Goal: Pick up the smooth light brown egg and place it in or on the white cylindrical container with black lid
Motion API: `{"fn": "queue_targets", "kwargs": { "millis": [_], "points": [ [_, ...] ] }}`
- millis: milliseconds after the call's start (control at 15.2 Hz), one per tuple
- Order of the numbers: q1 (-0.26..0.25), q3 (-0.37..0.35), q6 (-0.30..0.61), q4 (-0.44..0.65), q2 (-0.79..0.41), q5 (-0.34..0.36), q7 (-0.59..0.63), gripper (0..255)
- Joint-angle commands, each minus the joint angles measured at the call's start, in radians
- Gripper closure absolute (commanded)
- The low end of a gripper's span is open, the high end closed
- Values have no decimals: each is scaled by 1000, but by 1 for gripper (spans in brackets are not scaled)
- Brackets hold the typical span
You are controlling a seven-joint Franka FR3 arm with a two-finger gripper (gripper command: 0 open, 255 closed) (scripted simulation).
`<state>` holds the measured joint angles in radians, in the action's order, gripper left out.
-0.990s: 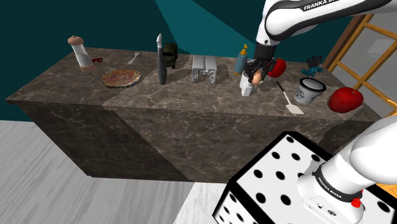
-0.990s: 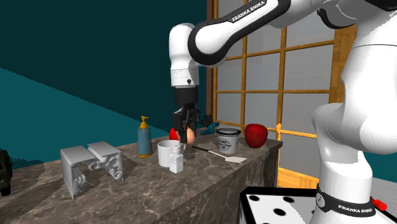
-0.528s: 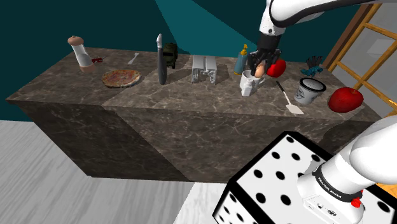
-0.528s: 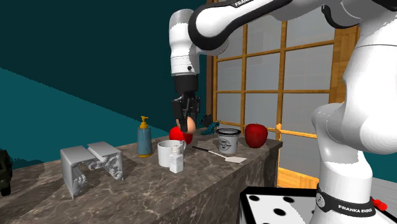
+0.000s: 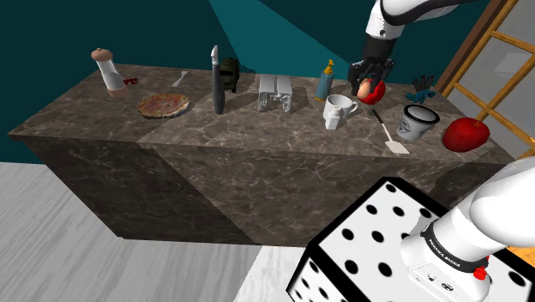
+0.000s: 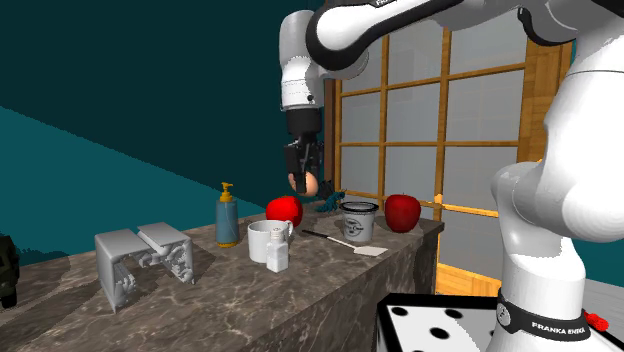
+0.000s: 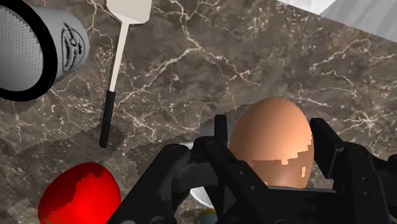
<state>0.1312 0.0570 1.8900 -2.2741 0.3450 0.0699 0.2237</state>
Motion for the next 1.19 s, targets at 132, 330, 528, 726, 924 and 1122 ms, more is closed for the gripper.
{"fn": "queue_targets", "kwargs": {
  "millis": [132, 330, 528, 726, 924, 1122],
  "points": [
    [42, 63, -4, -42, 52, 32, -89, 255],
    [75, 113, -4, -64, 80, 59, -158, 255],
    [108, 165, -2, -77, 97, 87, -228, 255],
    [140, 219, 1, -78, 104, 115, -299, 255],
    [171, 274, 6, -70, 101, 141, -372, 255],
    [199, 331, 12, -51, 86, 162, -447, 255]
  ]
}}
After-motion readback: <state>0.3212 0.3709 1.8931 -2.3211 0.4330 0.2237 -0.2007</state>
